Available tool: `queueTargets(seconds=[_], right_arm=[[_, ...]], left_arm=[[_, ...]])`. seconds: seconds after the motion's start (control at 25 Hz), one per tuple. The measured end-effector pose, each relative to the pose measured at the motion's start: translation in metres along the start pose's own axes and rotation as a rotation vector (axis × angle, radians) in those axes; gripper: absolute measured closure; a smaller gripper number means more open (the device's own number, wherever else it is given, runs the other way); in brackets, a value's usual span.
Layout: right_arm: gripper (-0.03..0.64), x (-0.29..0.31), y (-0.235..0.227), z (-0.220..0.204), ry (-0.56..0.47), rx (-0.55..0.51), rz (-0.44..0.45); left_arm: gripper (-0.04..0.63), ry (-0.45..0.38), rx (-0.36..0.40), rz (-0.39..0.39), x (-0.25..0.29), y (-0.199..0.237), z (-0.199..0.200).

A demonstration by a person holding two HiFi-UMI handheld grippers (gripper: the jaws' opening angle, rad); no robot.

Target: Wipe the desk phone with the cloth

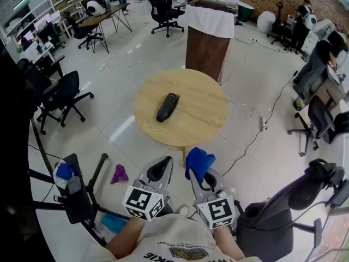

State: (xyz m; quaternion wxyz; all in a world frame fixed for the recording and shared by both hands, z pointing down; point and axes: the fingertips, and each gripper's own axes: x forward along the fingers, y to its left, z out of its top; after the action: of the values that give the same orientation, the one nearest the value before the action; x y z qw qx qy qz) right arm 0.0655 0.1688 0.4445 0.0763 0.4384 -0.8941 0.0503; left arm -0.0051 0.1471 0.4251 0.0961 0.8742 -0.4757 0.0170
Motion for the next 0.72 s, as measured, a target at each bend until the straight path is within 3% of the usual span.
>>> queueTargets(seconds=[0.36, 0.72], right_arm=[[0.555, 0.02, 0.002, -0.002, 0.02, -0.014, 0.055], [0.555, 0.067, -0.013, 0.013, 0.012, -0.05, 0.054]], left_arm=[[0.595, 0.002, -0.026, 0.017, 0.012, 0.01, -0.006], [0.595, -0.015, -0.031, 0.002, 0.043, 0.042, 0.001]])
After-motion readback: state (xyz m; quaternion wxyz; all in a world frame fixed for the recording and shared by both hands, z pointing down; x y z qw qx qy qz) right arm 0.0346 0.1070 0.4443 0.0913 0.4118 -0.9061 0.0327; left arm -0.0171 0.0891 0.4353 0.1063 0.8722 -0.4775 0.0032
